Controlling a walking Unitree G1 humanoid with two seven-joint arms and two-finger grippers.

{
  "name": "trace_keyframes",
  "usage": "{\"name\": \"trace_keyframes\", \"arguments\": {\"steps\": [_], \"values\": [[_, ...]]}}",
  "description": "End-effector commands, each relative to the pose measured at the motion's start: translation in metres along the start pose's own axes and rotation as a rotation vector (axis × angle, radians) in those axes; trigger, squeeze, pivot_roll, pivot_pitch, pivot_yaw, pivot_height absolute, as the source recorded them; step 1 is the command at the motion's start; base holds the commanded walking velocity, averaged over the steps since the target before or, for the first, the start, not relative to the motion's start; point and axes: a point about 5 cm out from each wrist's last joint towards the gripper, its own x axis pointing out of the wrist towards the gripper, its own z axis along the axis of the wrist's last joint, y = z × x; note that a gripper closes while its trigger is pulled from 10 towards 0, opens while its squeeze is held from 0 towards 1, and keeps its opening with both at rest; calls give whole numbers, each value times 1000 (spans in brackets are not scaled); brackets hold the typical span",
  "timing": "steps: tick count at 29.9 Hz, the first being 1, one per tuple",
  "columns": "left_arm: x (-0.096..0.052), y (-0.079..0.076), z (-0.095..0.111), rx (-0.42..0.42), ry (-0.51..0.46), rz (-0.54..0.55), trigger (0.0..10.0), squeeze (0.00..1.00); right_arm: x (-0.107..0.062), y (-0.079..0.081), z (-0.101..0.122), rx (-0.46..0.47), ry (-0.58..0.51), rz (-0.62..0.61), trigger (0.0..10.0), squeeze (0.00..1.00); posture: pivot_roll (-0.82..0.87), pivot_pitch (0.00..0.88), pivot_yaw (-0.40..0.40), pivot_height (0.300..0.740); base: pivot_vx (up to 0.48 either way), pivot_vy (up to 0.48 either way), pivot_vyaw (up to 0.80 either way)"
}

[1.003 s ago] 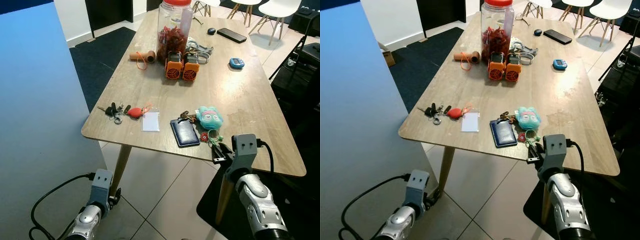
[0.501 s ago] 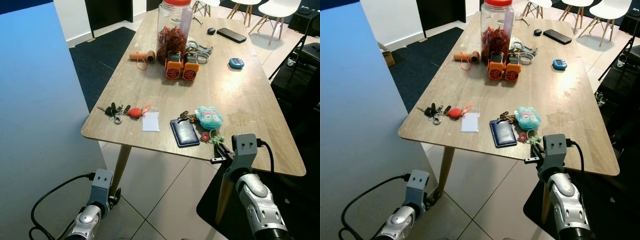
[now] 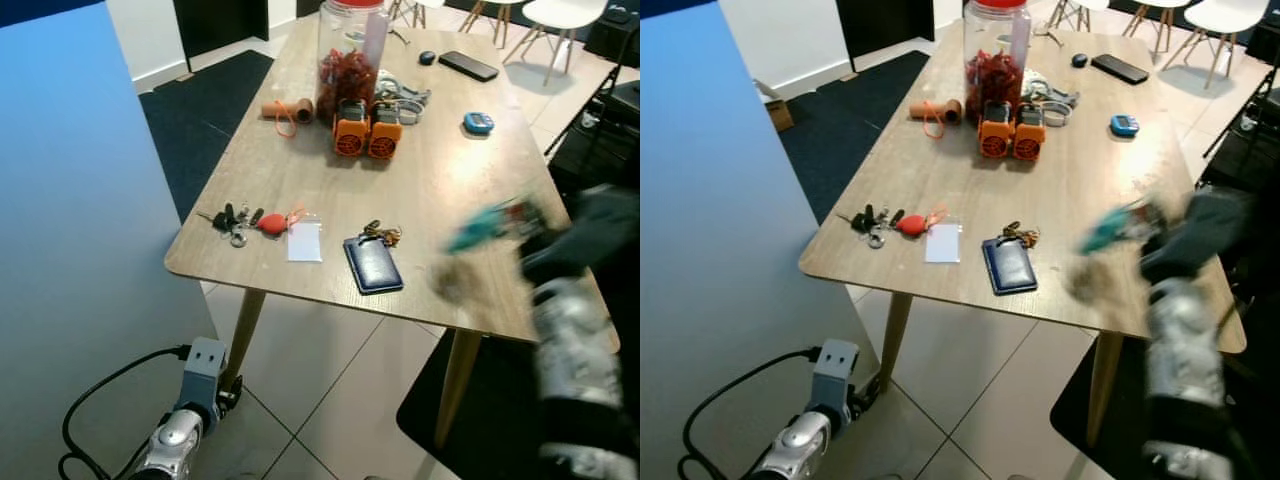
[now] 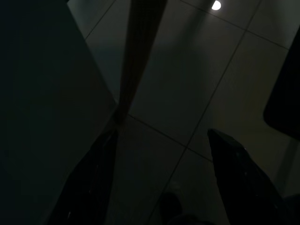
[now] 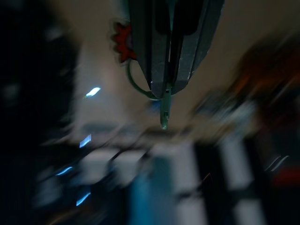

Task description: Hang keys on a hook

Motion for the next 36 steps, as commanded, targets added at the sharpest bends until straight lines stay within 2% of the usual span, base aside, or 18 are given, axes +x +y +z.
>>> {"name": "trace_keyframes", "arguments": {"steps": [1,2,3,5,8,9,11,12,13,16,19,21,22,24,26,27,28,36], "values": [[-3,4,-5,8,21,7,10000,0,-4,-32,-6,6,16,-146,10000,0,57,58,-27,740,0,0,0],[-3,4,-5,8,21,7,10000,0,-4,-32,-6,6,16,-146,10000,0,57,58,-27,740,0,0,0],[-3,3,-6,7,21,7,10000,0,-5,-50,-6,5,21,-220,10000,0,59,59,-28,740,0,0,0],[-3,3,-6,7,21,7,10000,0,-5,-50,-6,5,21,-220,10000,0,59,59,-28,740,0,0,0],[-3,4,-6,4,21,10,10000,0,-33,-135,-19,33,93,-589,10000,0,59,58,-30,740,0,0,0],[-4,4,-6,4,21,12,10000,0,-51,-158,-27,-23,151,-690,10000,0,59,57,-30,740,0,0,0],[-4,4,-7,3,21,13,10000,0,-73,-177,-40,-127,252,-762,10000,0,59,57,-30,740,0,0,0],[-4,4,-7,3,21,13,10000,0,-73,-177,-40,-127,252,-762,10000,0,59,57,-30,740,0,0,0],[-4,5,-7,4,23,13,10000,0,-87,-180,-53,-158,321,-767,10000,0,52,56,-27,740,0,0,0],[-4,5,-8,6,27,13,10000,0,-109,-175,-80,-217,459,-716,10000,0,50,55,-28,740,0,0,0],[-4,4,-9,8,36,14,10000,0,-156,-145,-134,-287,703,-582,10000,0,53,53,-31,740,0,0,0],[-4,3,-10,8,37,14,10000,0,-163,-140,-141,-288,734,-563,10000,0,53,53,-31,740,0,0,0],[-4,3,-10,7,38,16,10000,0,-177,-124,-158,-289,831,-481,10000,0,52,51,-34,740,0,0,0],[-4,3,-10,7,38,16,10000,0,-177,-124,-158,-289,831,-481,10000,0,52,51,-34,740,0,0,0],[-4,2,-11,3,41,17,10000,0,-209,-87,-191,-284,1039,-290,10000,0,52,47,-35,740,0,0,0],[-4,2,-11,3,41,17,10000,0,-209,-87,-191,-284,1039,-290,10000,0,52,47,-35,740,0,0,0],[-3,-1,-11,-1,43,11,10000,0,-236,-55,-210,-270,1182,-130,10000,0,49,44,-34,740,0,0,0],[-3,-4,-12,-1,55,5,10000,0,-262,-23,-222,-278,1295,63,10000,0,58,40,-45,740,0,0,0]]}}
